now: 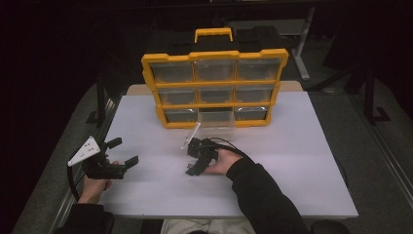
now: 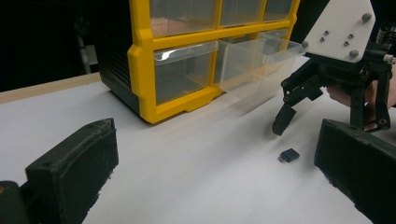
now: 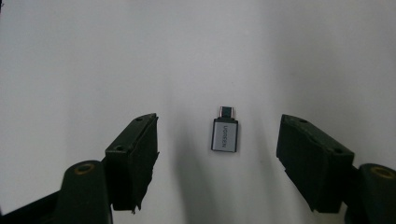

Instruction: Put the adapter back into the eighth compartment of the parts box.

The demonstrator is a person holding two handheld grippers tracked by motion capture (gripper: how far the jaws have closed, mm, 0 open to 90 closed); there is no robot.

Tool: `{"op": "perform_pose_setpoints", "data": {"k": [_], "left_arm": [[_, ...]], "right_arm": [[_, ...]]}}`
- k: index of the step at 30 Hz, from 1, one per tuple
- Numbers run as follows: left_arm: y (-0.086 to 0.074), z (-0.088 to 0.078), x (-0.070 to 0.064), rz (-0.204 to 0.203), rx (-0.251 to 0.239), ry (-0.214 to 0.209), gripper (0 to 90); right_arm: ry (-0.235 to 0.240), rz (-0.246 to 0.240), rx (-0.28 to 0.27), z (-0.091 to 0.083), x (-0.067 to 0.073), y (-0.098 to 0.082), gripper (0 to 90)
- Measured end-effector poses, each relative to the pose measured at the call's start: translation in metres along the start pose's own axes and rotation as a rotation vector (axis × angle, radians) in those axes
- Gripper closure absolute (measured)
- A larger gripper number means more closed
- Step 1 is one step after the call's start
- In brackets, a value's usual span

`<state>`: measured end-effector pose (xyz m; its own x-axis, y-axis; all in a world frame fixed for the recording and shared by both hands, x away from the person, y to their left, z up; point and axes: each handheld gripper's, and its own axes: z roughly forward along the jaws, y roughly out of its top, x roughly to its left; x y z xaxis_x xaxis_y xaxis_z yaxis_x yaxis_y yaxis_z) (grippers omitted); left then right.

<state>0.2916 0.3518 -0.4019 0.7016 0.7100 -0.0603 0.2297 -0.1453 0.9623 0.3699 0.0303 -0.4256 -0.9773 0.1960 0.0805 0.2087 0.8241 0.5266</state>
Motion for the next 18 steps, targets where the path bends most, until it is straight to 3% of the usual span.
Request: {"op": "perform_pose_setpoints", "data": {"k": [18], "left_arm": [[0.0000, 0.0000, 0.0000, 0.001, 0.000, -0.001, 0.0]], "right_arm": [[-0.004, -0.003, 0.009, 0.0052, -0.0039, 0.0039, 60.6]]}}
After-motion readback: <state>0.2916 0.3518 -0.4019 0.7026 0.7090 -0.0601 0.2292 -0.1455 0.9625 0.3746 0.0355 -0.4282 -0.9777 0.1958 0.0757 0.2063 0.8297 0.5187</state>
